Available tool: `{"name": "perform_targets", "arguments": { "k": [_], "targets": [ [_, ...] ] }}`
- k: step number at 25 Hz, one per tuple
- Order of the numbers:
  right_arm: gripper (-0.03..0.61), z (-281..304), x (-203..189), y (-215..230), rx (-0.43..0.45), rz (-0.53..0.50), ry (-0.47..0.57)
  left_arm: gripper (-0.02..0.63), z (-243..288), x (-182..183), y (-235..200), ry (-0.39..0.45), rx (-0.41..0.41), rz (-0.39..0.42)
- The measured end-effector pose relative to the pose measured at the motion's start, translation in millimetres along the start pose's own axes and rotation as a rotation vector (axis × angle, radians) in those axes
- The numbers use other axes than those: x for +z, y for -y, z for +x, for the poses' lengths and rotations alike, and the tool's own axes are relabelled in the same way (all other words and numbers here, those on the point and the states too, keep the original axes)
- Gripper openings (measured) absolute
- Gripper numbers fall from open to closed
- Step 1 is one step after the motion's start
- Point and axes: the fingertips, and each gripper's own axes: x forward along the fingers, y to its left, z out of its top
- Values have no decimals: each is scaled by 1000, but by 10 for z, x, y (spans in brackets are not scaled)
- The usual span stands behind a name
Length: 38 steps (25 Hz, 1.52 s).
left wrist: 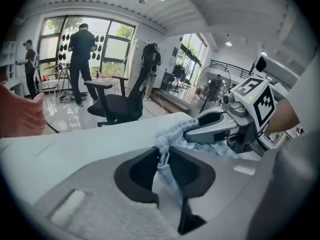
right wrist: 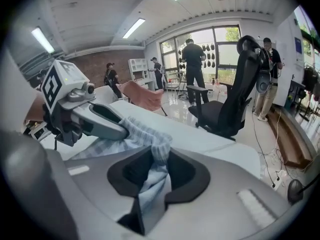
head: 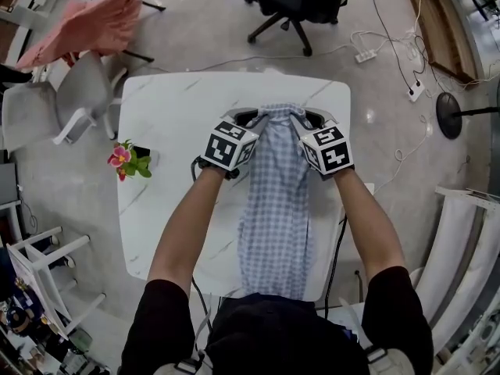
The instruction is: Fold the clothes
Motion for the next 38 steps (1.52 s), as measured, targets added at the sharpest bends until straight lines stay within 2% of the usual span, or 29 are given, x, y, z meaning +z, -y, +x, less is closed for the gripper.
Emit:
{"name": "perform_targets", "arguments": {
  "k": [5,11,15,21,27,34,38],
  "targets": [
    [82,110,82,107,-27,-100,-29,77,100,27,-133,-30,18,34],
    [81,148,-26,93,-63,-132,-26,77,134,-50,-124,-7,67,109],
    [72,23,55,-8,-80,-208,25,74,62,2,-85,35,82,158],
    [72,-313,234,-136,-72,-267,126,74,-207,174,124,97,34,175],
    [71,-739,419,-443,-53,-317,195,74,-625,309,371,166,4,186],
    [71,-1373,413,-967,-38,-386,233,75,-1212,248,878,202,-37,256],
    [71,-1813,268,-1349,-27,-437,245,75,-1589,95,1259,211,-57,356]
  ]
}}
